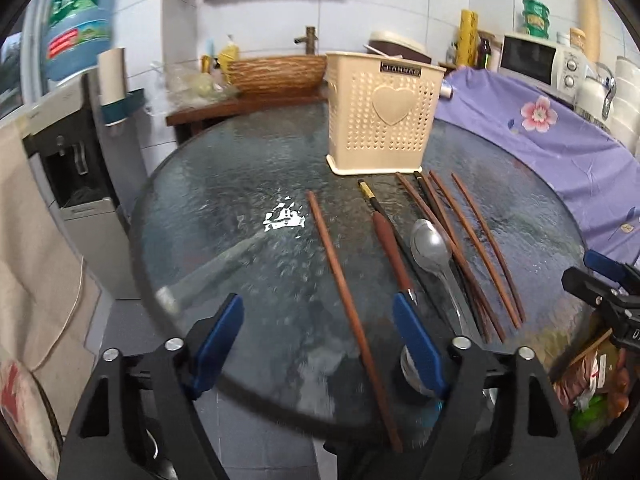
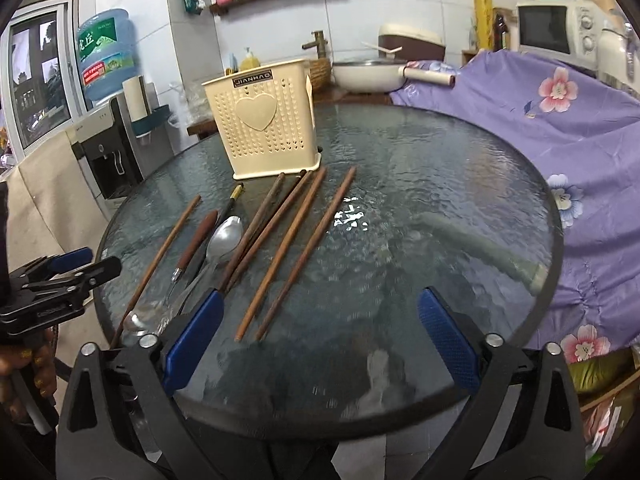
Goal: Organize utensils
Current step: 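Close the left tool on a brown chopstick while the right tool grasps another chopstick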
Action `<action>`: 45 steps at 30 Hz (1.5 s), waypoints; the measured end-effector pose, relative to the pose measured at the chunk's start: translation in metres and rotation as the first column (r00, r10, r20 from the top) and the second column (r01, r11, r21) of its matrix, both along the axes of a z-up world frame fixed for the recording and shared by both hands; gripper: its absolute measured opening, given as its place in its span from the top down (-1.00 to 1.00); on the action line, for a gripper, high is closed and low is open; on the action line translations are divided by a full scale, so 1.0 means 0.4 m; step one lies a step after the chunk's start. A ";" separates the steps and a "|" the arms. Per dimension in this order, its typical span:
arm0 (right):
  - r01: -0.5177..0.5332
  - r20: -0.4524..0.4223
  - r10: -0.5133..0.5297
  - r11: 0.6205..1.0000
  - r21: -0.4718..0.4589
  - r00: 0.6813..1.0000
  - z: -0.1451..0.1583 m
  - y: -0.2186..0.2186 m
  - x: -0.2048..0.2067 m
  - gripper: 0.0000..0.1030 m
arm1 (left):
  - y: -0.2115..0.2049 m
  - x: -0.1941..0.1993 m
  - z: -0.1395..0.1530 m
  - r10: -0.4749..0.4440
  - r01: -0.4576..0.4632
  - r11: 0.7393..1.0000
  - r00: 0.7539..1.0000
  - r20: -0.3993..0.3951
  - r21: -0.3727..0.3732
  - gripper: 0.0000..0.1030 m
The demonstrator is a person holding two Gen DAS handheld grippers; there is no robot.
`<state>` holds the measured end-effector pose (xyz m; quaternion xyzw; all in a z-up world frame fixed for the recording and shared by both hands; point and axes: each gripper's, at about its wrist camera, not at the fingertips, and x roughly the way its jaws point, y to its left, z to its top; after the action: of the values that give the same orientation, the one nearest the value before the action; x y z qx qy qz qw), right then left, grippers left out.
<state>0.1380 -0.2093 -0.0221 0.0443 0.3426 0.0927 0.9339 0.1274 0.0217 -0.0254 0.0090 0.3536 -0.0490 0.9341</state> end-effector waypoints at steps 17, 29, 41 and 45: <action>0.003 -0.263 -0.020 0.998 -0.065 0.964 -0.008 0.049 0.377 0.13 | -0.011 0.272 -0.017 -0.001 0.002 1.000 0.981 -0.193 0.008 -0.17; 0.072 -0.356 -0.088 0.996 -0.058 0.930 -0.033 0.032 0.505 0.44 | -0.026 0.355 -0.031 0.014 -0.006 0.999 0.962 -0.271 0.032 0.24; 0.109 -0.355 -0.120 0.993 -0.050 0.927 -0.061 0.026 0.561 0.57 | -0.027 0.378 -0.043 0.068 -0.059 0.997 0.959 -0.277 0.041 0.32; 0.113 -0.346 -0.134 0.990 -0.081 0.929 -0.062 0.044 0.576 0.57 | -0.035 0.376 -0.045 0.083 -0.071 0.996 0.959 -0.269 0.056 0.32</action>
<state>0.3686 -0.1915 -0.0469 0.0537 0.5024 0.0140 0.8628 0.2778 0.0076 -0.0434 0.0100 0.4793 -0.0052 0.8776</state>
